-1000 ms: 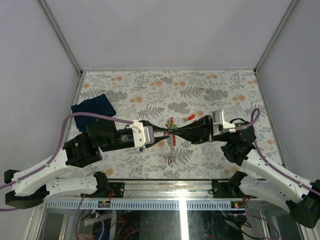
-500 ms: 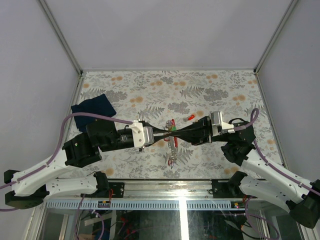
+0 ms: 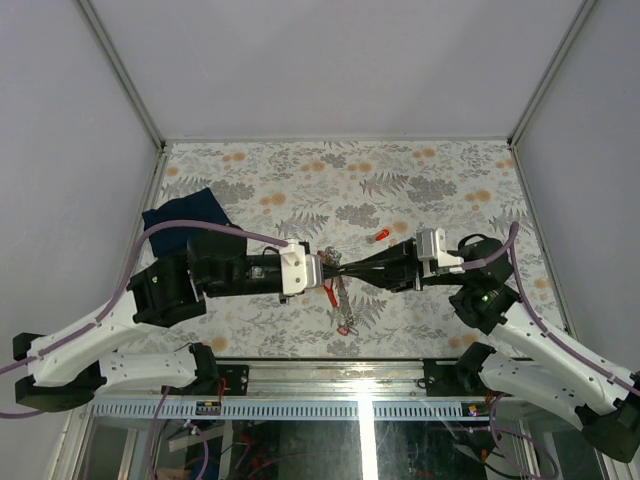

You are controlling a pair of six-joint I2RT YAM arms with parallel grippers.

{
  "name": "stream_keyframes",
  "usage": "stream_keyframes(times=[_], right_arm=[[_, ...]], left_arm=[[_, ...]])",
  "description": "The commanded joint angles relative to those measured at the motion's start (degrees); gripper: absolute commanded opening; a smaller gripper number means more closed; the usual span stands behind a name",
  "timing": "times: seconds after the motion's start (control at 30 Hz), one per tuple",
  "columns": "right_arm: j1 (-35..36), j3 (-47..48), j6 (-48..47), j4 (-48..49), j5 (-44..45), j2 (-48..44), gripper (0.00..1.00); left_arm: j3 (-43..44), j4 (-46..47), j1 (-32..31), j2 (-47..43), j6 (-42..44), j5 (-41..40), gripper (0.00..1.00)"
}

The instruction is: Put the keys on the keyring

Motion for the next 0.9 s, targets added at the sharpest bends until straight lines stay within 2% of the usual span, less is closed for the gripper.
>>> stream_keyframes(times=[0.0,0.23,0.5,0.67,0.87], right_arm=[[0.3,3.6,-7.1,-11.0,-0.9,-0.7,0.16],[0.3,5.0,-13.6,-20.4,0.0,-1.2,0.19],[0.2,4.9,-14.5,-22.5,-0.1,-1.5,0.2],[0.3,4.7,-14.4,-22.2,0.1,-1.8,0.21],[0.3,3.1,-10.2,-15.2,-0.6,-1.5,0.23]], left_arm=[[6.2,-5.0,-0.3,2.3,3.5,1.2,0.0],[14.4,-17.0,-0.3,7.4,6.1,-0.8,0.0],[22.7,-28.1,-0.3,13.4,8.0,-2.0,0.0],[24.3,-29.8,-0.3,14.5,8.8,-2.1,0.0],[24.4,-29.7,-0.3,14.9,8.6,-1.5,0.0]])
